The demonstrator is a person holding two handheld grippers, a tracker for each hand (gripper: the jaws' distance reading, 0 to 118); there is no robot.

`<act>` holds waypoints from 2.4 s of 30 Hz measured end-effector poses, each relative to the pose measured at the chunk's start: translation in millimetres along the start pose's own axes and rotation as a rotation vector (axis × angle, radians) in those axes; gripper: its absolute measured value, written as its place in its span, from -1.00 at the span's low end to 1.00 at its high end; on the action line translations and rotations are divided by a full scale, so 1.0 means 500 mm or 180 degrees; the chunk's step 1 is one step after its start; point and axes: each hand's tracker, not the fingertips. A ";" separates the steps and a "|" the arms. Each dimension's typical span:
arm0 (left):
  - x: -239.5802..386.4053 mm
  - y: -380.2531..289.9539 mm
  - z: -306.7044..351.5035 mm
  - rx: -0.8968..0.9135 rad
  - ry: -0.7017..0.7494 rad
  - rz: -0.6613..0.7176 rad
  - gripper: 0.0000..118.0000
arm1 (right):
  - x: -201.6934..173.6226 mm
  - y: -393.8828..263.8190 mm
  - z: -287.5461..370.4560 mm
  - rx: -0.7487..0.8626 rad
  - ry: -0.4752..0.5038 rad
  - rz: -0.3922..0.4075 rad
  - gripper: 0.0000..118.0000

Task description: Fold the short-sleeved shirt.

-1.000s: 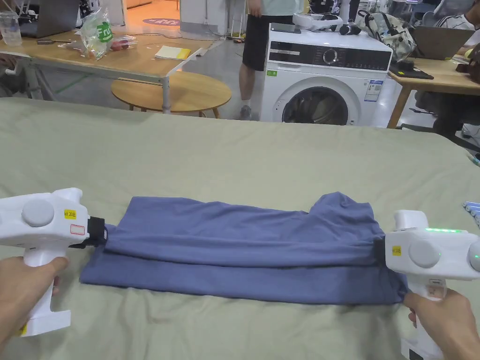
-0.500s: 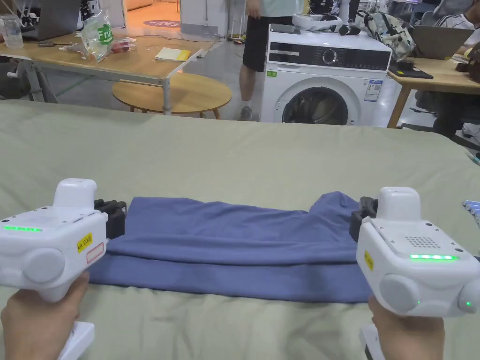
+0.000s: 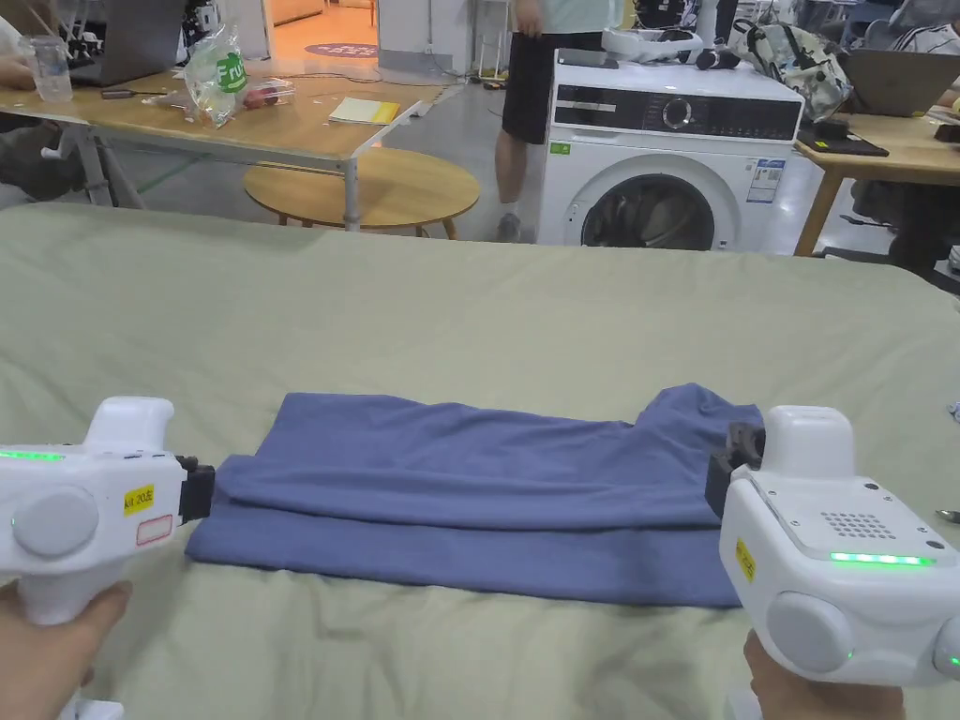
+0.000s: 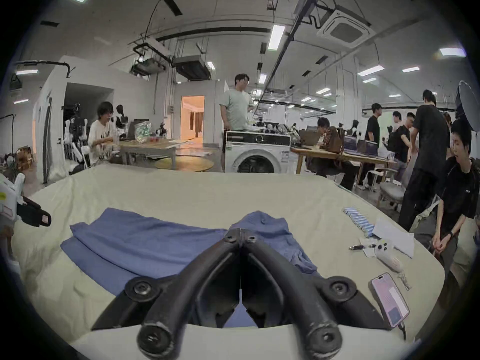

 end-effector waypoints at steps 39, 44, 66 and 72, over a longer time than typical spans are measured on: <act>-0.006 -0.033 -0.100 -0.0715 -0.0076 0.0027 -0.99 | 0.221 -0.144 -0.201 -0.2154 0.0365 -0.0172 -0.87; -0.006 -0.027 -0.067 -0.0558 -0.0111 0.0038 -0.99 | 0.214 -0.116 -0.163 -0.1992 0.0196 -0.0051 -0.91; -0.025 -0.209 0.050 -0.0738 -0.0131 0.0044 -0.99 | 0.193 -0.201 0.066 -0.2271 0.0004 0.0414 -0.91; -0.031 -0.226 0.033 -0.0677 -0.0154 0.0257 -0.85 | 0.178 -0.207 0.058 -0.2222 -0.0129 0.0445 -0.55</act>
